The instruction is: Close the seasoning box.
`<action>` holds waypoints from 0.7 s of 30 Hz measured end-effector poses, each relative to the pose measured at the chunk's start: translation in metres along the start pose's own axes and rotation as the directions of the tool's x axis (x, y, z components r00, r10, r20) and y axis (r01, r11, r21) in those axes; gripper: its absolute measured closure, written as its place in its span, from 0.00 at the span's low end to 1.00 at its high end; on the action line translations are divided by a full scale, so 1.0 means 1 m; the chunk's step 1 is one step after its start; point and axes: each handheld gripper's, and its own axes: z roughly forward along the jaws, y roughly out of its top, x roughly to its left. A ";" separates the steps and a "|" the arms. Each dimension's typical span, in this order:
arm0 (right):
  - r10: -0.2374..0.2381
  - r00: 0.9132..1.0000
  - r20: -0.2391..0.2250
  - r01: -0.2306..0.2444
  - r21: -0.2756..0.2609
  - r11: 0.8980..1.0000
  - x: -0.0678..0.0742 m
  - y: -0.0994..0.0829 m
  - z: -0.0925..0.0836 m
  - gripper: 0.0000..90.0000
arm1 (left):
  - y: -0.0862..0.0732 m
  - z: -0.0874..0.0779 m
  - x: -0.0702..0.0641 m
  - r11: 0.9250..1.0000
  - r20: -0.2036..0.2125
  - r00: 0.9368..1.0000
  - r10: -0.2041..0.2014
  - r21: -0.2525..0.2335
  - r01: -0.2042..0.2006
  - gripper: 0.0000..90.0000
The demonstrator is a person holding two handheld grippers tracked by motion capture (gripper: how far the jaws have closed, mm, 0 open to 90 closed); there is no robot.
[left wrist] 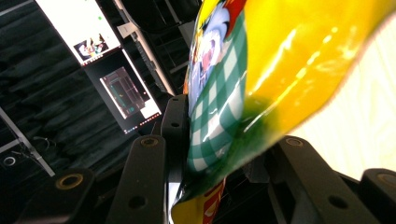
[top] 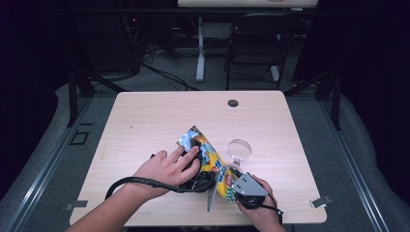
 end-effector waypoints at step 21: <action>0.010 1.000 -0.007 -0.010 -0.004 1.000 0.000 0.000 0.000 0.79 | 0.000 -0.001 0.001 1.000 0.002 1.000 0.001 0.000 -0.001 0.75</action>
